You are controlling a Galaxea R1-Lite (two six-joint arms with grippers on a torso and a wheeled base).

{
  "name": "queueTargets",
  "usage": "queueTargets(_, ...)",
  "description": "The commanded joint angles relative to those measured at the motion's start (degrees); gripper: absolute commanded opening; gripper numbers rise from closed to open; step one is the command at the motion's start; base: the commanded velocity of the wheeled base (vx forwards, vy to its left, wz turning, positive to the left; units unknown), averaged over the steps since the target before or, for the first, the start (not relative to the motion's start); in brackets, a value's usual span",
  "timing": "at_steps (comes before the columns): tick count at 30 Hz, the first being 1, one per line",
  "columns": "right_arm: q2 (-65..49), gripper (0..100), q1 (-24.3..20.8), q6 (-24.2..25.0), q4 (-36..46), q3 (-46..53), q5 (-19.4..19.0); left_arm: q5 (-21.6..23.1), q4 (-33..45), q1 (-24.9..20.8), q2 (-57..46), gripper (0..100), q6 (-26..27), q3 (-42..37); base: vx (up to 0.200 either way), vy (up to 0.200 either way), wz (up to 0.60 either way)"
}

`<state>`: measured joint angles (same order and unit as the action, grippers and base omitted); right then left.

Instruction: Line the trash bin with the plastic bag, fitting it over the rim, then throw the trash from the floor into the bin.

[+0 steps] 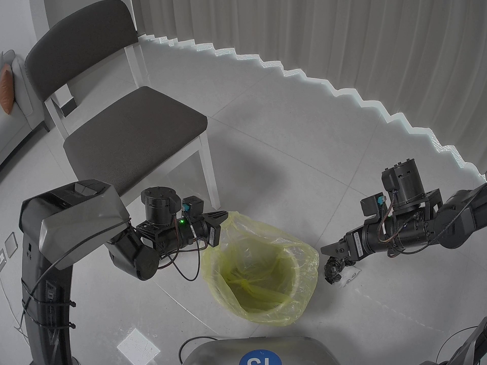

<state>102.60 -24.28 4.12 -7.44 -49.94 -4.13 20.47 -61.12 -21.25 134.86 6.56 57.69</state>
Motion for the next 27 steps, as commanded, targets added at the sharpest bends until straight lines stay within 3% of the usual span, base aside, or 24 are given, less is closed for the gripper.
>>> queueTargets(1, 0.1, 100, 0.1, 0.0, 0.1, 0.1, 0.0, 0.0, 0.0, 0.2, 2.2, 0, -0.1, 1.9, 0.0, 0.0, 0.0)
queueTargets(15, 0.6, 100, 0.5, -0.1, 0.0, 0.5, -0.1, -0.1, 3.5, 1.0, 8.6, 0, -3.0, 10.8, 0.0, 0.0, 0.0)
queueTargets(27, 1.8, 100, 0.5, -0.1, 0.0, 0.5, 0.0, 0.0, 1.9, 0.2, 10.7, 0, -5.5, 7.7, 0.0, 0.0, 0.0)
